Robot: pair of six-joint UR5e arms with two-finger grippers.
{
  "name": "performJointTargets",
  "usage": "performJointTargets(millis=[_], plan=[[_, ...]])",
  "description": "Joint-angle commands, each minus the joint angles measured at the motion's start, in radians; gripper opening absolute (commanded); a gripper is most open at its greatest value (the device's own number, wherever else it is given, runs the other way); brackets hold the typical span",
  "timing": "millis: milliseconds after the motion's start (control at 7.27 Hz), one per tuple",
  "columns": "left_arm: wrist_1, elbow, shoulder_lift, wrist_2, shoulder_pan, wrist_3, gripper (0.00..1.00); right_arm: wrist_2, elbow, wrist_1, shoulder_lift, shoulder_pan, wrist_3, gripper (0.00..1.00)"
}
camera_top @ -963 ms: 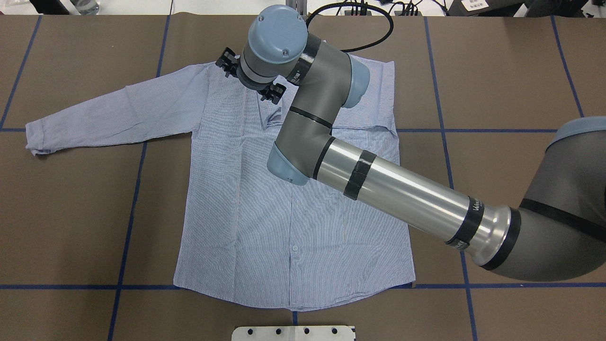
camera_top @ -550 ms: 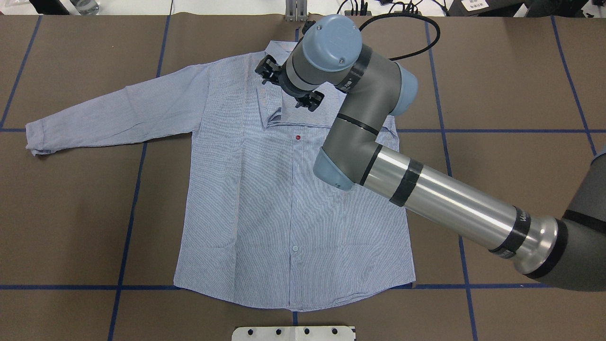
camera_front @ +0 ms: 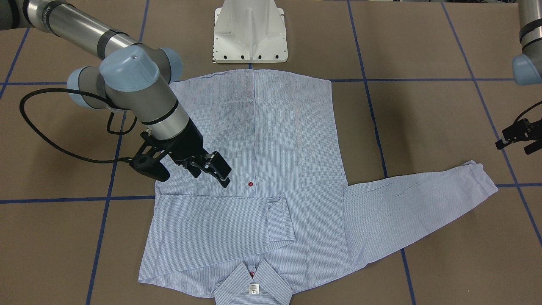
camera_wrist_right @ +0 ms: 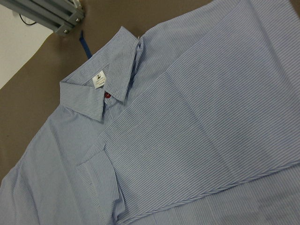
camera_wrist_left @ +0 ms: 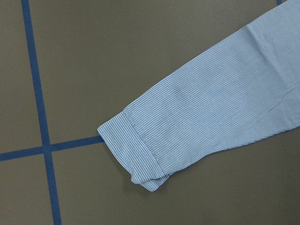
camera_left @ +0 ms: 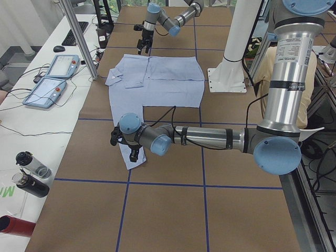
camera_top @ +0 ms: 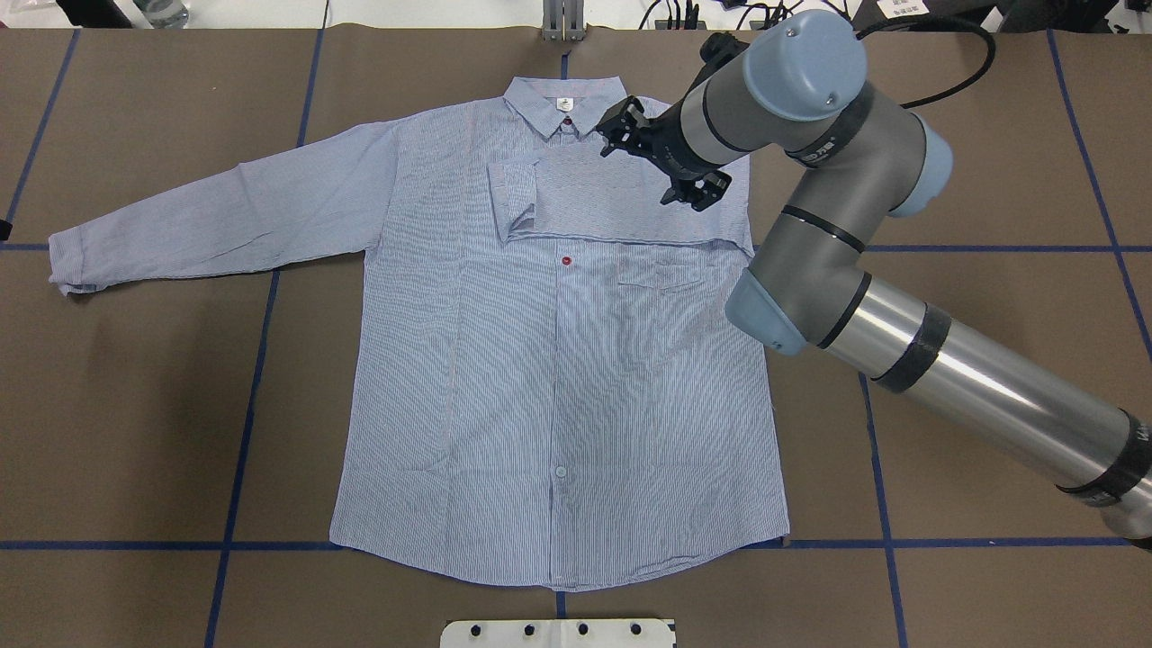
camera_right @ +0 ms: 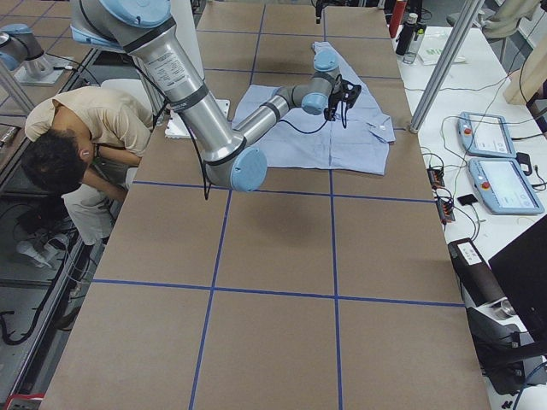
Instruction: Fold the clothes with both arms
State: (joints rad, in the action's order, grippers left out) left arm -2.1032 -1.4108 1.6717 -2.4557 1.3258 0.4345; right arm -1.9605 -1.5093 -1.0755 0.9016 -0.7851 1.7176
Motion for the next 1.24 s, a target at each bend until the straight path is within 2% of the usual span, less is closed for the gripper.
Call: performJointTargets(millis=[0,138,413,688,963,1101], plan=[[-0.398,0.247,0.026,0.003,-0.011,0.294,0.9,-0.02,-0.075,0.0,0.097,-0.057,0.0,0.99],[-0.583,0.356,0.026,0.004,-0.034,0.366,0.87,-0.023,-0.087,0.0,0.102,-0.062,0.0,0.99],[-0.609,0.352,0.051,0.003,-0.052,0.49,0.79,-0.032,-0.112,0.0,0.12,-0.066,0.0,0.99],[-0.629,0.348,0.071,0.004,-0.102,0.617,0.79,-0.034,-0.178,0.0,0.172,-0.066,-0.001,0.99],[-0.63,0.348,0.066,0.063,-0.137,0.63,0.75,-0.043,-0.172,0.005,0.172,-0.062,-0.001,0.99],[-0.63,0.349,0.059,0.066,-0.139,0.638,0.67,-0.043,-0.169,0.005,0.174,-0.062,-0.001,0.99]])
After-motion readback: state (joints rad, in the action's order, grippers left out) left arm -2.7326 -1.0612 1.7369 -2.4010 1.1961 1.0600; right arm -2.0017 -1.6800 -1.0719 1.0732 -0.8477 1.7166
